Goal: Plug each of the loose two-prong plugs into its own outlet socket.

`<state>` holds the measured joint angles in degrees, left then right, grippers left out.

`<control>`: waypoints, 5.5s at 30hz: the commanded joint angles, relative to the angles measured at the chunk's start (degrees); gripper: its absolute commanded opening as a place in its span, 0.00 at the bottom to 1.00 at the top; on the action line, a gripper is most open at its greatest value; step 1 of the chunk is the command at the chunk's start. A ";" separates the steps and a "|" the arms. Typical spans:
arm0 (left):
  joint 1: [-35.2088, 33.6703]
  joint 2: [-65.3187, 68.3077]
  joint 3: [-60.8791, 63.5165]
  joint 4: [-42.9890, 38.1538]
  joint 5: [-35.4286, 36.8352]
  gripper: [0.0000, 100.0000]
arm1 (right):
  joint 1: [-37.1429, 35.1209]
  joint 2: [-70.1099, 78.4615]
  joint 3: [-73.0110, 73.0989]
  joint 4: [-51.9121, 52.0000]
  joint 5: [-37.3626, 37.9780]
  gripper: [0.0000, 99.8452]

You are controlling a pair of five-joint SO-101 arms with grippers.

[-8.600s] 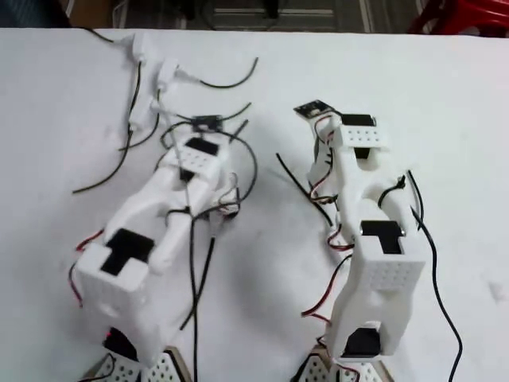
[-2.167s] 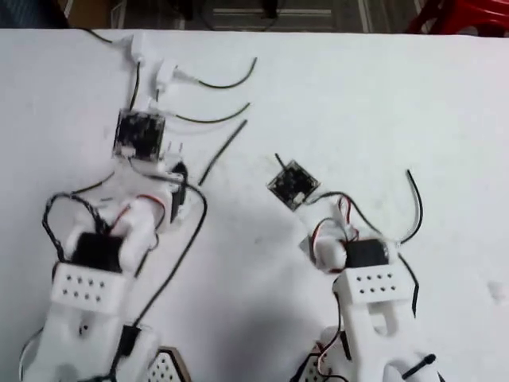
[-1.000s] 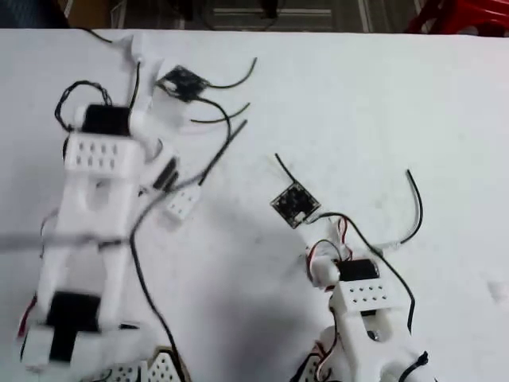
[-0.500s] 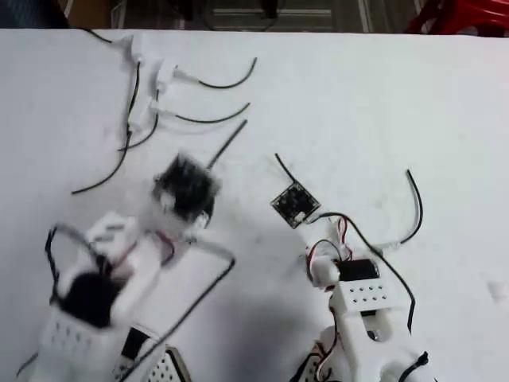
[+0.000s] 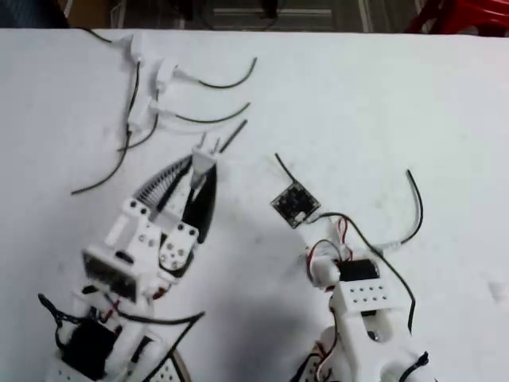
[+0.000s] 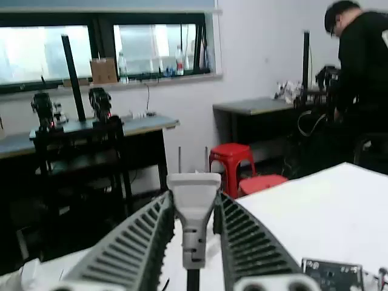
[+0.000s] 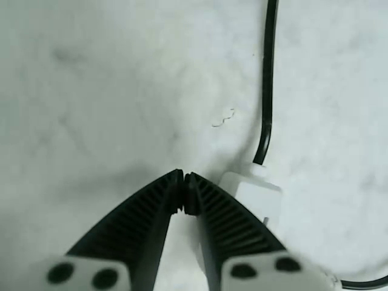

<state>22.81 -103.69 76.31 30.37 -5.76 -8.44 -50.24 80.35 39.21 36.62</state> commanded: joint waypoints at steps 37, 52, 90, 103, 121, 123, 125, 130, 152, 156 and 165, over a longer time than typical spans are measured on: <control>16.04 -0.31 3.87 -22.33 0.26 0.02 | -38.37 6.55 -101.98 31.78 -3.87 0.02; 15.87 -0.40 3.69 -22.15 0.26 0.02 | -29.76 5.85 -77.54 18.86 0.26 0.02; 15.87 -0.40 3.69 -22.07 0.26 0.02 | -18.86 9.36 -74.73 11.82 3.60 0.02; 15.25 -0.31 4.22 -21.98 0.26 0.02 | -15.96 9.10 -87.65 14.64 3.60 0.02; 8.66 0.40 2.90 -13.10 0.79 0.02 | -1.54 9.54 -93.01 29.49 3.60 0.02; 8.66 2.68 0.35 -9.58 0.79 0.02 | 0.40 9.54 -93.01 31.87 3.60 0.02; 8.57 7.60 -3.52 -6.51 0.79 0.02 | 2.15 9.54 -92.48 33.89 3.60 0.02; 4.53 23.87 -16.44 3.69 0.88 0.02 | 6.90 9.01 -86.42 35.03 3.60 0.02; -3.65 71.16 -69.63 50.11 -8.53 0.02 | 34.51 9.36 -37.01 20.18 3.52 0.02; -9.45 78.99 -77.01 57.23 -8.62 0.02 | 33.45 9.01 -25.67 13.76 3.52 0.02; -15.43 92.88 -82.81 70.15 -19.96 0.02 | 30.37 9.10 -10.73 5.05 3.08 0.02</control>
<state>8.75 -14.29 -3.87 97.45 -22.29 24.35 -40.48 67.34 46.86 39.78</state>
